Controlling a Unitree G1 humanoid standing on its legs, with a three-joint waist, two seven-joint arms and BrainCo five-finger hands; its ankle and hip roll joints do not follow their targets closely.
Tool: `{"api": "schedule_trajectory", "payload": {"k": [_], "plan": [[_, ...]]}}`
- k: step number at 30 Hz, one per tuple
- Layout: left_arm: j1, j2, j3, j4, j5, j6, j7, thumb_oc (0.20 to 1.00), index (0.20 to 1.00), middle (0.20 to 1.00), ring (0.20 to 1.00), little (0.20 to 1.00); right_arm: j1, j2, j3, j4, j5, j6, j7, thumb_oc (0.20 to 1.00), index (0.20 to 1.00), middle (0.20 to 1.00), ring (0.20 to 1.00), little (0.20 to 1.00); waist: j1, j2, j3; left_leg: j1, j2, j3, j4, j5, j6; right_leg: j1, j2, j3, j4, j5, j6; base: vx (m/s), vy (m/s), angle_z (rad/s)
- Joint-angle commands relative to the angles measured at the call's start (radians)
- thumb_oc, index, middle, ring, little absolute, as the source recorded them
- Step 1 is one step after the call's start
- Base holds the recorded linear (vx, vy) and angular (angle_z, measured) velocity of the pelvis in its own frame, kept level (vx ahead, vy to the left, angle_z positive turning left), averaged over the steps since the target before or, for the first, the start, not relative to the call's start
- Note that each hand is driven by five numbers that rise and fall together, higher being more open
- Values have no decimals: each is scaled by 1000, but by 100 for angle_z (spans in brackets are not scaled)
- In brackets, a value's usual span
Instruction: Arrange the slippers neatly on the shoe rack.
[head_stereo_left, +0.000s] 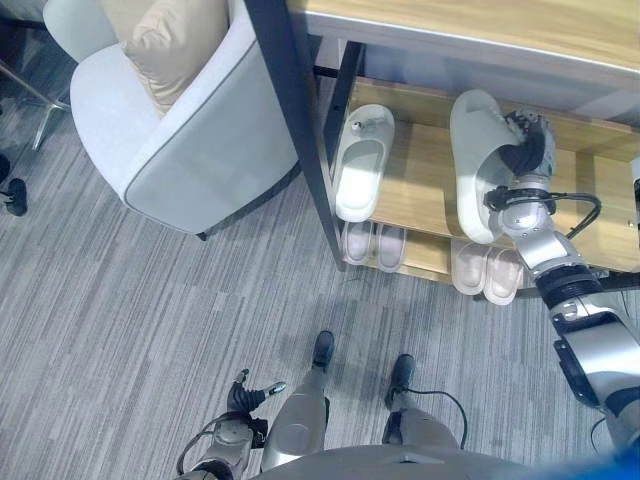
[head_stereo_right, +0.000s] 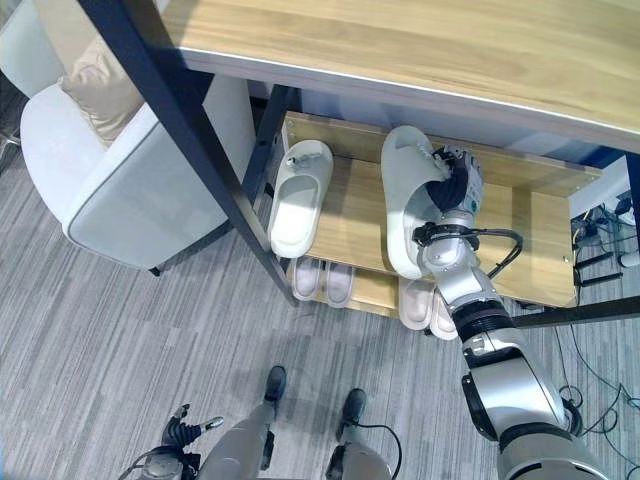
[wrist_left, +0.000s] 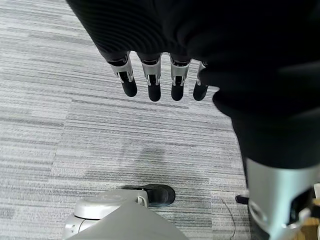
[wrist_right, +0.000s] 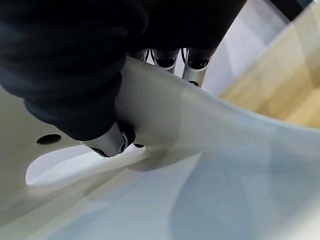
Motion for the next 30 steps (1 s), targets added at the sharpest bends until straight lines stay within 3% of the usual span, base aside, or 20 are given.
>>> {"api": "schedule_trajectory", "payload": {"k": [1,14,15,16,26,30], "plan": [[-19,-3,-12,66,-30,-3,0,1000,1000,1000,1000,1000,-74,-14,-3,19,49,-59,-11,200,200,200,200,200,18,-34,-4,-6,-37,-42,-3,-33,-48,45,-52,-28,6,-15,106,-16,18,9],[-42,36,-14,89,-51,5,-28,1000,1000,1000,1000,1000,-135,9,-8,147,181,-69,24,200,200,200,200,200,64,-71,11,-49,-52,-80,-3,-26,-49,35,-59,-71,6,-10,114,7,16,11],[-44,37,-16,91,-52,7,-32,1000,1000,1000,1000,1000,-136,14,-8,161,188,-69,30,325,325,325,325,325,67,-75,9,-47,-53,-85,-3,-27,-49,39,-60,-78,6,-11,114,24,12,10],[-41,37,-20,90,-48,7,-33,1000,1000,1000,1000,1000,-133,22,-13,162,202,-72,38,1000,1000,1000,1000,1000,69,-77,9,-46,-54,-87,-3,-28,-49,41,-60,-81,6,-11,114,29,2,13],[-21,10,-33,107,-35,31,-74,1000,1000,1000,1000,1000,-69,64,-37,166,231,-76,56,1000,1000,1000,1000,1000,69,-84,3,-30,-62,-101,-3,-37,-45,63,-67,-101,6,-11,113,8,7,7],[-26,-5,-6,117,-41,46,-84,1000,1000,1000,1000,1000,31,114,-102,8,265,-109,41,1000,1000,1000,1000,1000,47,-71,-5,-17,-60,-98,-3,-44,-41,68,-69,-96,6,-12,111,-11,23,-4]]}}
